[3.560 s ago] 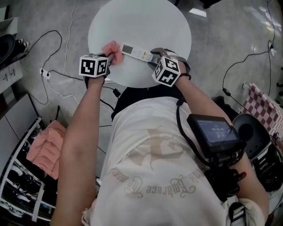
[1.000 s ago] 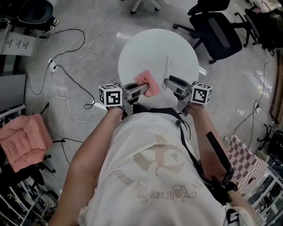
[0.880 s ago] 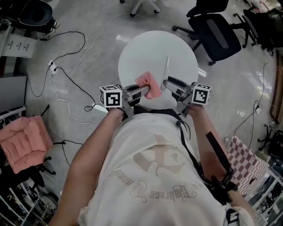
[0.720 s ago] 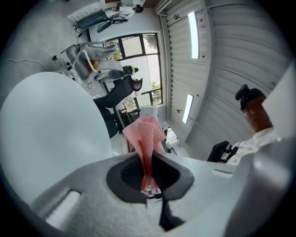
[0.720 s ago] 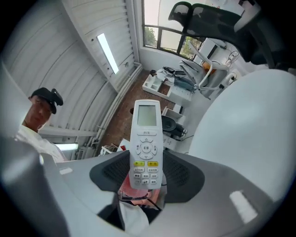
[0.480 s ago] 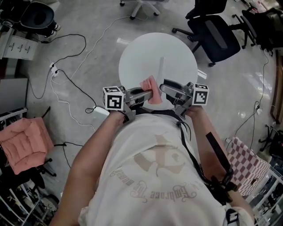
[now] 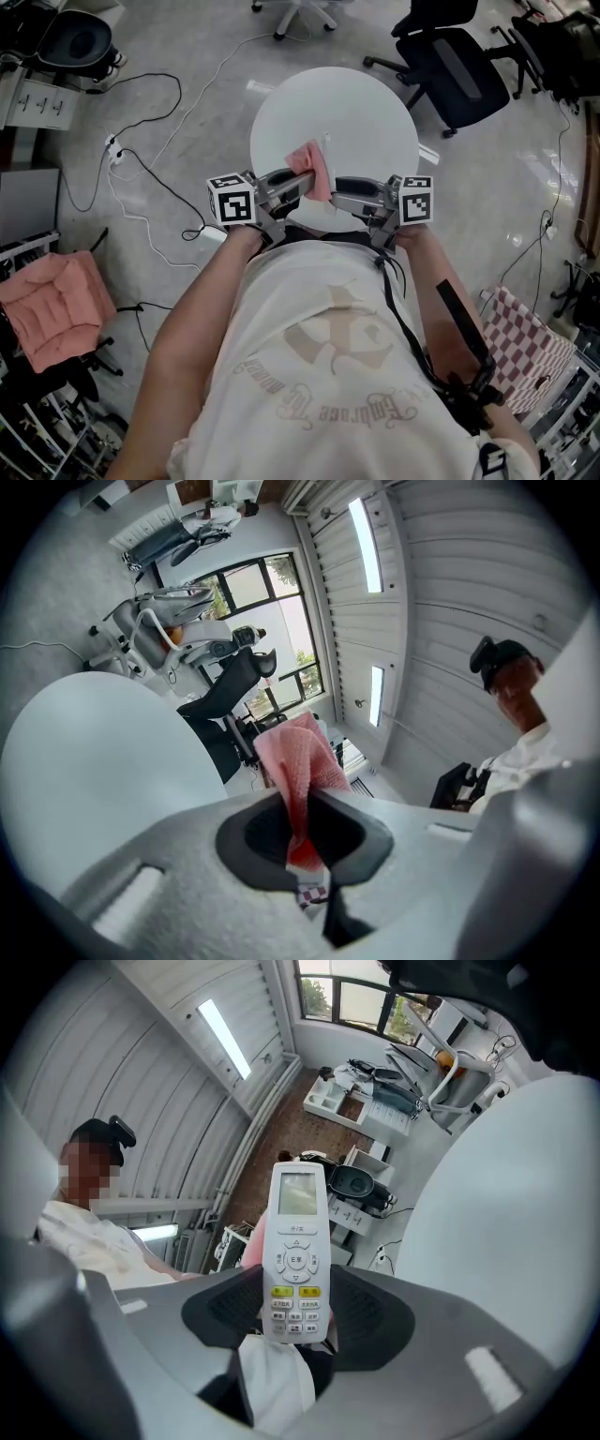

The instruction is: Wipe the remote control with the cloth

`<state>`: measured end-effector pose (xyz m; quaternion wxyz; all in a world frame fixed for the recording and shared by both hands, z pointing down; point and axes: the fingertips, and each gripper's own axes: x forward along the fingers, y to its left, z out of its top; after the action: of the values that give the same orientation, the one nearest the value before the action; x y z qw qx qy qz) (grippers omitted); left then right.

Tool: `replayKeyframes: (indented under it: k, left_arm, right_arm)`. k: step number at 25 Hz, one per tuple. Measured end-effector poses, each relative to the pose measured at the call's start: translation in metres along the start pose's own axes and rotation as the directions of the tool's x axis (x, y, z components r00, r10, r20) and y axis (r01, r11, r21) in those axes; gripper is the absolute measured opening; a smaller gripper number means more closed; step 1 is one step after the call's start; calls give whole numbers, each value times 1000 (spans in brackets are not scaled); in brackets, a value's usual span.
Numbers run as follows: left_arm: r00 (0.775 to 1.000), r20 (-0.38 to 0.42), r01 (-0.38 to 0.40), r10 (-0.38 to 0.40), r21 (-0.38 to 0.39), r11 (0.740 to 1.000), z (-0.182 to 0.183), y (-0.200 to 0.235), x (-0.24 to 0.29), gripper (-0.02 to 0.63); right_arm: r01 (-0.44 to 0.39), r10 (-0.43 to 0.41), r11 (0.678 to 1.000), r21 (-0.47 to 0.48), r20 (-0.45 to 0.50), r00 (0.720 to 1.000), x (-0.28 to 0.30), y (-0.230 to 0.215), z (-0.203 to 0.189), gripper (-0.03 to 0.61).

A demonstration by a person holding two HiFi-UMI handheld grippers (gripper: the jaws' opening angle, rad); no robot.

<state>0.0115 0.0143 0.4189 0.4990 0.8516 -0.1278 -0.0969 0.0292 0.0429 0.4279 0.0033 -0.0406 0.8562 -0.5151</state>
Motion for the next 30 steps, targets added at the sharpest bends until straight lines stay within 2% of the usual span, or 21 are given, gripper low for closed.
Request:
replayKeyframes:
  k: [5, 9, 12, 17, 21, 26, 30]
  left_arm:
    - [995, 100, -4, 6, -20, 1000, 37, 1, -6, 17]
    - [987, 159, -18, 29, -73, 997, 62, 10, -10, 17]
    - [983, 182, 5, 20, -135, 991, 69, 12, -8, 17]
    - [993, 113, 3, 20, -199, 980, 48, 14, -1, 17]
    - [999, -13, -45, 44, -120, 992, 17, 25, -3, 17]
    - [998, -59, -29, 19, -165, 986, -2, 16, -1, 17]
    - [990, -138, -41, 15, -189, 981, -25, 18, -3, 17]
  right_arm:
    - [11, -12, 1000, -14, -70, 997, 5, -1, -17, 230]
    - [-7, 5, 1000, -26, -102, 995, 8, 1, -20, 230]
    - [-31, 28, 999, -32, -105, 994, 12, 5, -18, 230]
    - [-46, 45, 999, -16, -51, 998, 11, 5, -10, 232]
    - [-52, 52, 999, -13, 15, 999, 10, 6, 1, 232]
    - [-42, 42, 999, -11, 78, 996, 7, 3, 16, 232]
    - [-32, 32, 999, -1, 120, 992, 3, -2, 25, 232]
